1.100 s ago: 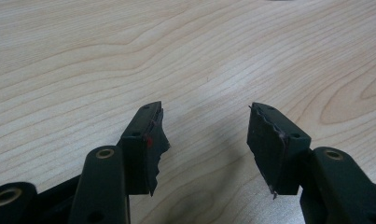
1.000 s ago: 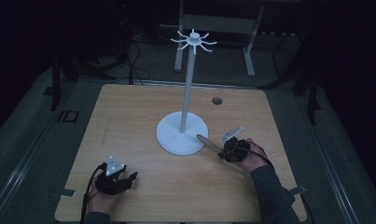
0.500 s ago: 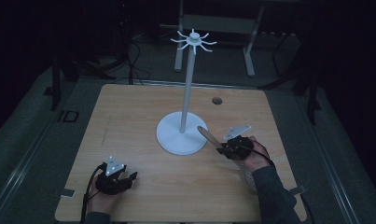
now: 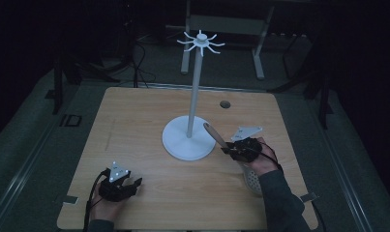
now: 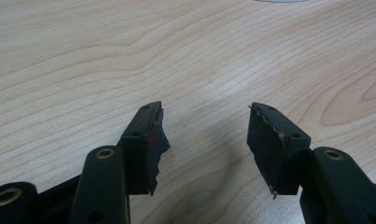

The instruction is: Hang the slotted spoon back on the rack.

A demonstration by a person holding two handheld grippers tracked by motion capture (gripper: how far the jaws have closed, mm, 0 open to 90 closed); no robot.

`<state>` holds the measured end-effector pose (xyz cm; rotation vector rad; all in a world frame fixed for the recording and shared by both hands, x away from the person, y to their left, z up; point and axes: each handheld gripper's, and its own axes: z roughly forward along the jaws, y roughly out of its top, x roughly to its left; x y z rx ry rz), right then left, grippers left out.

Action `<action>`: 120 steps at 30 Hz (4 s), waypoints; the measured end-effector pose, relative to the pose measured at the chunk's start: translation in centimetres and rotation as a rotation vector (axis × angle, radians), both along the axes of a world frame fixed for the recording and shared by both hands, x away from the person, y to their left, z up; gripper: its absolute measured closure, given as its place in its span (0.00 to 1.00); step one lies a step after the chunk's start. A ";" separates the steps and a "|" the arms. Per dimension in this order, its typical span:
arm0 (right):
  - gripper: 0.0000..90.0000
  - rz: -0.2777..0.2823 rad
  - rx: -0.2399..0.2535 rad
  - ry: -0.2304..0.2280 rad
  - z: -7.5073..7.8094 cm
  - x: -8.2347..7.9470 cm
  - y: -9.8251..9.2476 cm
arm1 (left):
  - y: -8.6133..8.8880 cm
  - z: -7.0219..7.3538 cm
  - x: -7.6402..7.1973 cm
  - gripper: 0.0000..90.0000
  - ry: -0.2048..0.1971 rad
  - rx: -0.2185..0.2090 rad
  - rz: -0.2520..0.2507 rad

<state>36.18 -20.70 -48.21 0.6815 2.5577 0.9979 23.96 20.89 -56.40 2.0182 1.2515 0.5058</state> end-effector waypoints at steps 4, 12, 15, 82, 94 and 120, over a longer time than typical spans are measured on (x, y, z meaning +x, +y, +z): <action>0.83 -0.005 0.036 -0.028 0.6 -0.1 0.2 | 0.0 0.0 0.0 0.51 -0.001 0.001 0.000; 0.83 -0.033 0.117 -0.079 2.0 0.0 0.3 | 0.1 0.1 0.0 0.51 -0.006 0.000 0.002; 0.83 -0.042 0.150 -0.094 2.6 0.0 0.3 | 0.1 0.1 -0.1 0.51 -0.007 0.000 0.003; 0.83 -0.125 0.378 -0.257 8.0 0.8 3.5 | 0.1 0.2 -0.1 0.51 -0.017 0.000 0.001; 0.83 -0.152 0.400 -0.275 9.2 0.9 3.7 | 0.1 0.2 -0.2 0.51 -0.020 -0.002 0.005; 0.83 -0.174 0.439 -0.335 12.7 1.2 4.3 | 0.1 0.2 -0.2 0.51 -0.017 0.001 0.005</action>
